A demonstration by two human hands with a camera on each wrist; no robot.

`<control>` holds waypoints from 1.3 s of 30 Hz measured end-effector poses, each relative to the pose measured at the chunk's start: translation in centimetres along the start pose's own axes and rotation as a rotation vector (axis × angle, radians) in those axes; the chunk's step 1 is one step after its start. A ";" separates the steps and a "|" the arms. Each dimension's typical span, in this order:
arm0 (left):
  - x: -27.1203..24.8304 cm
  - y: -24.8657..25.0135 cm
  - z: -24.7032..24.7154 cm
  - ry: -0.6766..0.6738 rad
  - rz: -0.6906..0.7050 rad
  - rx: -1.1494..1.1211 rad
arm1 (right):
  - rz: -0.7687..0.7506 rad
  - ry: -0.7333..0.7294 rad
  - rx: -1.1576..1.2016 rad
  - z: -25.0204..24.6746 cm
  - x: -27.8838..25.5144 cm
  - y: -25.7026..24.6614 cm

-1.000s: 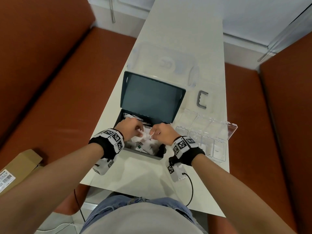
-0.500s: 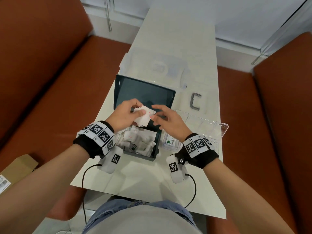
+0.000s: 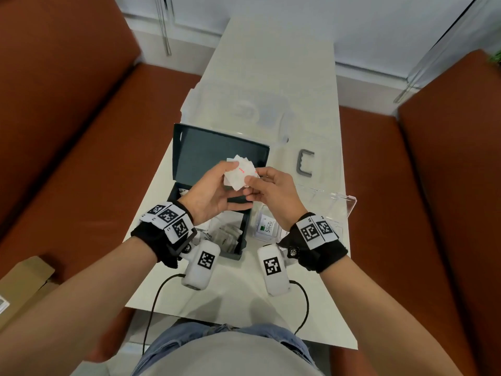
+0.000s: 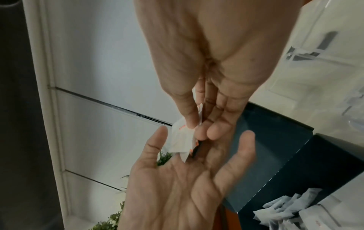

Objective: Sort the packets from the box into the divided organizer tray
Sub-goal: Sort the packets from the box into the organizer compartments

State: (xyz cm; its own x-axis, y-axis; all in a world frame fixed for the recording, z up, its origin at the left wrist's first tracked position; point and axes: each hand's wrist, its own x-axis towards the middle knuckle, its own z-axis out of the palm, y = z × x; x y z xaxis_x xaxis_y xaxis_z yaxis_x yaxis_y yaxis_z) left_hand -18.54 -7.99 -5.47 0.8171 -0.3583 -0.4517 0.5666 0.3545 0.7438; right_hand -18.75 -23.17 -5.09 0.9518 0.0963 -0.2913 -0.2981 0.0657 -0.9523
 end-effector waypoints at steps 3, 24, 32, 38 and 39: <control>0.1 -0.2 0.8 -0.008 0.008 -0.037 | -0.001 -0.004 -0.030 -0.5 -0.3 0.0; 0.6 -1.7 1.7 0.095 0.025 0.037 | -0.053 0.114 -0.384 -5.1 0.0 1.2; 1.0 -2.4 1.5 0.080 0.074 0.182 | 0.024 0.100 -0.210 -5.6 -0.5 1.2; 1.2 -2.7 1.6 0.143 0.113 0.244 | 0.008 0.077 -0.208 -5.3 -0.8 1.4; 1.3 -2.7 1.6 0.138 0.103 0.239 | 0.009 0.089 -0.219 -5.4 -0.8 1.5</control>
State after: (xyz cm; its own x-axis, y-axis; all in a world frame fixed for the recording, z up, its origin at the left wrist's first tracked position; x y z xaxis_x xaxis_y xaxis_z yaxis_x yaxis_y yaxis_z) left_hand -19.20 -10.84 -7.28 0.8851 -0.2043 -0.4182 0.4521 0.1638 0.8768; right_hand -19.57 -28.48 -6.73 0.9546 0.0078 -0.2978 -0.2932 -0.1525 -0.9438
